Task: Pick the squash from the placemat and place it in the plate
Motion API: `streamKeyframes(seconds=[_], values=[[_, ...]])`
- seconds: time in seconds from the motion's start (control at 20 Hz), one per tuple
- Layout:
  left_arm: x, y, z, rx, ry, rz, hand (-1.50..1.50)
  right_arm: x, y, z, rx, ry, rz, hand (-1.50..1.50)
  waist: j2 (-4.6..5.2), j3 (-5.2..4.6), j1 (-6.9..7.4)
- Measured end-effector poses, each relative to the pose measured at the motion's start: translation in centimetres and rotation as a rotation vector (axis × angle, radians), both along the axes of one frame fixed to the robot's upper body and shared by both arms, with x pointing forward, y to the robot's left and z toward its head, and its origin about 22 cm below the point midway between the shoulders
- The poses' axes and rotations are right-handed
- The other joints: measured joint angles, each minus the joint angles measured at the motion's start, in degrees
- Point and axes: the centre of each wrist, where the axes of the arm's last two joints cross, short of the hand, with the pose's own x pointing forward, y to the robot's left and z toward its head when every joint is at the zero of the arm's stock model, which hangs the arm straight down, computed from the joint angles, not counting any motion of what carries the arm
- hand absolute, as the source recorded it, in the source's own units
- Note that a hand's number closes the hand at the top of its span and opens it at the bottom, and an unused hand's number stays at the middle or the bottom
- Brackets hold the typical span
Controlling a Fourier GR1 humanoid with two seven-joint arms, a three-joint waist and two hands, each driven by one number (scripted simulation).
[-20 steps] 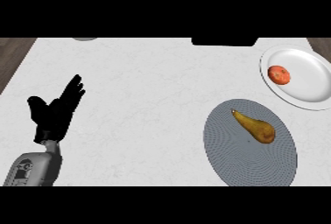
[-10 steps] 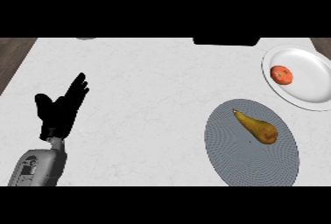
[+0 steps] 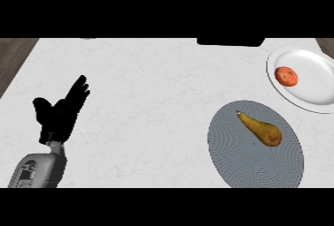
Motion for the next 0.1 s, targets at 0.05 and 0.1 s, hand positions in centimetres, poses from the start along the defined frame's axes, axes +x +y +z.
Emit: streamKeyframes(seconds=[0.05,0.1], values=[[-0.06,0.05,-0.12,0.002,-0.001,0.005,0.00,-0.47,-0.35,-0.07,-0.008,0.008,-0.007,-1.50,0.00,0.00,-0.09],[-0.12,0.00,-0.11,0.001,0.001,0.003,0.00,-0.80,-0.63,0.01,-0.015,0.017,-0.009,-1.50,-0.01,0.01,-0.09]])
